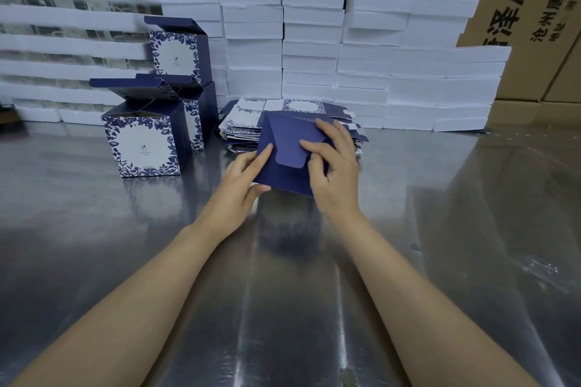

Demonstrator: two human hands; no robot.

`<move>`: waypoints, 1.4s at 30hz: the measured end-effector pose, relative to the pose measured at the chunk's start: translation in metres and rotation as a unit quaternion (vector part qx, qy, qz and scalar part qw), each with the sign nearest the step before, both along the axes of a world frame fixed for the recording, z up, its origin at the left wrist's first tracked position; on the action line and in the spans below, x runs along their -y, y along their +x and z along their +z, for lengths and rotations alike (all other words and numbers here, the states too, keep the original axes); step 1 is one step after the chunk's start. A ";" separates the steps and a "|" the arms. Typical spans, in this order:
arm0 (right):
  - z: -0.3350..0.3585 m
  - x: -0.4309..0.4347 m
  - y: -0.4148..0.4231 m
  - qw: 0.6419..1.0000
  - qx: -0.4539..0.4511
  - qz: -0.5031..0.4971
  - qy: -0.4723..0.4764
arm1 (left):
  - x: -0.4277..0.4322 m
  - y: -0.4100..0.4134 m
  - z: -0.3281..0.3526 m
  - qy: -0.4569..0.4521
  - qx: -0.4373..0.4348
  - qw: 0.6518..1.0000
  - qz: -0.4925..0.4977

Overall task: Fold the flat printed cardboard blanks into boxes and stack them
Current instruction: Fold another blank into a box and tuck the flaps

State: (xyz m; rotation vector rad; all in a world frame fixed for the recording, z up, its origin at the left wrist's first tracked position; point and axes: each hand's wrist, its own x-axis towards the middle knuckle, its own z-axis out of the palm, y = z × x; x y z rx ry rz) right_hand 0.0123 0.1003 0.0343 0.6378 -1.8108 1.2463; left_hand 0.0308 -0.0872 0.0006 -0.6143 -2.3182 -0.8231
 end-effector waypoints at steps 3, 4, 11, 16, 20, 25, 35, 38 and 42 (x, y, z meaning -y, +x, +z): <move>-0.002 0.002 0.002 0.999 0.016 -0.010 0.042 | -0.001 0.001 0.001 -0.004 -0.011 1.000 -0.002; -0.002 0.002 0.000 0.998 0.018 -0.018 0.057 | -0.001 0.002 0.001 -0.001 -0.011 1.000 -0.001; 0.002 0.001 0.002 0.984 0.021 -0.127 0.123 | -0.003 0.005 0.007 0.024 0.004 1.000 0.000; 0.002 0.000 0.003 0.975 -0.001 -0.188 0.123 | -0.007 0.009 0.010 0.035 0.011 0.999 -0.009; 0.001 0.000 0.002 0.969 -0.010 -0.215 0.123 | -0.008 0.009 0.009 0.036 0.008 0.999 -0.015; 0.000 -0.001 0.001 0.967 -0.018 -0.229 0.109 | -0.008 0.009 0.009 0.039 0.009 0.999 -0.024; -0.001 -0.005 -0.003 0.964 -0.041 -0.240 0.110 | -0.009 0.005 0.006 0.023 0.009 1.000 -0.009; -0.002 -0.005 -0.003 0.965 -0.049 -0.234 0.109 | -0.008 0.005 0.006 0.027 0.012 1.000 -0.010; -0.002 -0.005 -0.004 0.963 -0.054 -0.242 0.103 | -0.008 0.006 0.006 0.027 0.009 0.999 -0.013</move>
